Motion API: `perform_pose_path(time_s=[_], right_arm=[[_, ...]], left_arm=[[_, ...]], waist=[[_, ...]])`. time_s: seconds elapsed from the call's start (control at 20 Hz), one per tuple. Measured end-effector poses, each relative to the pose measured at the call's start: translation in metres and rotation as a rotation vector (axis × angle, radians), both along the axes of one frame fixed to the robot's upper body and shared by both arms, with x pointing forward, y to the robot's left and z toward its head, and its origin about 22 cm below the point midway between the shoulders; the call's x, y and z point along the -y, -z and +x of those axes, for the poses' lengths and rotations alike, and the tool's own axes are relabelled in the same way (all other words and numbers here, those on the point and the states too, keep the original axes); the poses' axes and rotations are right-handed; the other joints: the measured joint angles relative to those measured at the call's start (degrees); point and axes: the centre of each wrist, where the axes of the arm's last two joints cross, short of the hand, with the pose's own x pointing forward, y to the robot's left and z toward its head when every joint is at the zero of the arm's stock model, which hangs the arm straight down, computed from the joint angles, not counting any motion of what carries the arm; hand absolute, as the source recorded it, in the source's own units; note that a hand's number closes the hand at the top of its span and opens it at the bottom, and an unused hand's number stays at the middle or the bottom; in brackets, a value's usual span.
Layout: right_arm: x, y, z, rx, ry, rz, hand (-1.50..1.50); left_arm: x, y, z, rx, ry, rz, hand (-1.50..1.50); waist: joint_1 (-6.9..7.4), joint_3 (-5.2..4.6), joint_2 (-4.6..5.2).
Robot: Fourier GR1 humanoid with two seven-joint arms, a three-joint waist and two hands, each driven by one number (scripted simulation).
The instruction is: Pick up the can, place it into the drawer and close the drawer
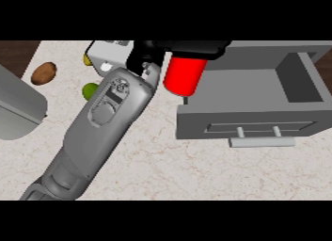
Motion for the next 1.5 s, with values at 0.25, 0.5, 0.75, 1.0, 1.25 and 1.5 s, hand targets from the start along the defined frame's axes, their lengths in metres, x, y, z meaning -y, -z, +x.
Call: perform_pose_path(time_s=[0.25, 0.5, 0.75, 1.0, 1.25, 1.5], right_arm=[[-0.004, -0.002, 0.004, -0.002, -0.004, -0.001, -1.5], [-0.005, -0.006, 0.009, 0.006, -0.013, -0.001, -1.5], [-0.006, -0.003, 0.009, -0.001, -0.015, -0.002, -1.5], [-0.003, -0.003, 0.015, 0.003, -0.025, -0.007, -1.5], [-0.004, -0.004, 0.023, 0.015, -0.029, -0.003, -1.5], [-0.011, -0.004, 0.027, 0.017, -0.03, -0.005, -1.5]], left_arm=[[0.025, -0.023, 0.009, -0.001, -0.007, 0.025, 1.5], [0.041, -0.027, 0.018, -0.018, -0.011, 0.043, 1.5], [0.051, -0.027, 0.025, -0.024, -0.019, 0.077, 1.5], [0.058, -0.03, 0.032, -0.027, -0.029, 0.1, 1.5], [0.062, -0.022, 0.035, -0.047, -0.041, 0.12, 1.5], [0.06, -0.011, 0.04, -0.044, -0.065, 0.155, 1.5]], waist=[[-0.32, 0.02, 0.11], [-0.85, 0.03, 0.26], [-1.4, 0.05, 0.38], [-1.83, 0.06, 0.54], [-2.59, 0.1, 0.73], [-3.16, 0.09, 0.89]])
